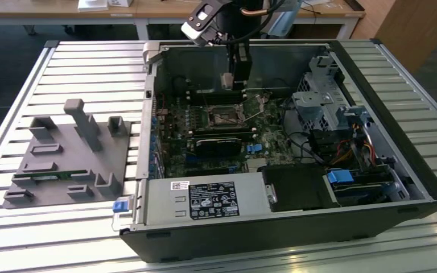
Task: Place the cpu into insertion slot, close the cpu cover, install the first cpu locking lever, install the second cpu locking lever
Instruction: 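Place the cpu into insertion slot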
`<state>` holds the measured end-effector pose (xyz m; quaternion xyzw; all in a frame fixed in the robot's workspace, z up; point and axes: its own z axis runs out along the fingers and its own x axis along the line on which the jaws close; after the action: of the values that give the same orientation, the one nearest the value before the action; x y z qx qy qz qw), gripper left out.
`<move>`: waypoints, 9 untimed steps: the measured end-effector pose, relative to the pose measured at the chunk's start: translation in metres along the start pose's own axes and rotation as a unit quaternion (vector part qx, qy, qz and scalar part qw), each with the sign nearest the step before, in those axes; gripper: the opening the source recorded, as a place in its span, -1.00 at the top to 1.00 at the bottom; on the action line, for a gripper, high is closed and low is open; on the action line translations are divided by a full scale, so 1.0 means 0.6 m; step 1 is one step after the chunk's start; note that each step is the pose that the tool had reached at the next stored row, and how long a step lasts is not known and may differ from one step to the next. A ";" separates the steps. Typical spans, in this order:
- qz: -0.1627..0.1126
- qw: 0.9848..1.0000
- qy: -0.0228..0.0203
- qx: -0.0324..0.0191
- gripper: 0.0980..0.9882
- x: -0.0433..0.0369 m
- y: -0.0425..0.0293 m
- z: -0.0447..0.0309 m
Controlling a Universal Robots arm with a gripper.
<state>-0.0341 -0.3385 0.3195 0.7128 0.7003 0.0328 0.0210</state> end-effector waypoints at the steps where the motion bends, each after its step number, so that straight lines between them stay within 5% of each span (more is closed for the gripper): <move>1: 0.000 1.000 0.000 0.000 0.01 0.000 0.000 0.001; 9: 0.000 1.000 0.000 0.001 0.01 0.000 0.000 0.005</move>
<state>-0.0341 -0.3385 0.3164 0.7128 0.7003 0.0320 0.0202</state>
